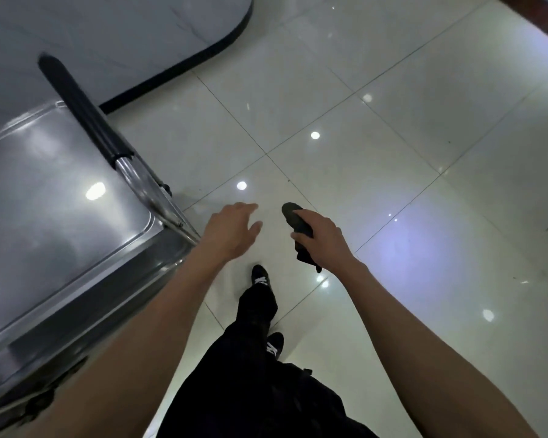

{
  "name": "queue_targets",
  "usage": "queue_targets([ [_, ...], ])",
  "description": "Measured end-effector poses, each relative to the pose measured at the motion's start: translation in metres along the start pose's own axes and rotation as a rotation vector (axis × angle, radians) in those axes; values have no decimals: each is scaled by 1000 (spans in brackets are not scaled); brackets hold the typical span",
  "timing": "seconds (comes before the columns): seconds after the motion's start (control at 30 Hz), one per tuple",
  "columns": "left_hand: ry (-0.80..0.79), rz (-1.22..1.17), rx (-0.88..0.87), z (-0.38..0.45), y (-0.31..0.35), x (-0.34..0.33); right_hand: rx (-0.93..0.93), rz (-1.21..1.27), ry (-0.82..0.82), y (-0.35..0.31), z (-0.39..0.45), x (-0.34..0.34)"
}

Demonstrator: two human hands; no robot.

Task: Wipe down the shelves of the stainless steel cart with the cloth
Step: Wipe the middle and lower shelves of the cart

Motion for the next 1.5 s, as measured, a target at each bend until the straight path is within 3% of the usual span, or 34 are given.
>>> queue_targets([
  [0.7,11,-70,144,303,-10,145,142,-166,-114,-57,327,150],
  [0.9,78,-90,305,376,-44,203,259,-202,-214,-104,462,175],
  [1.13,185,-220,514,405,-109,257,425,-271,-391,-198,566,158],
  [1.5,315,-451,763,430,-283,317,648,-480,-628,-369,714,50],
])
Point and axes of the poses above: each hand's wrist, its own z-axis towards the middle knuckle, its own x-axis out of the back of the hand, y = z × x, the point moved 5 cm from there along z, towards the middle knuckle, and after that the axes turned 2 degrees about -y, right-handed, at the moved point
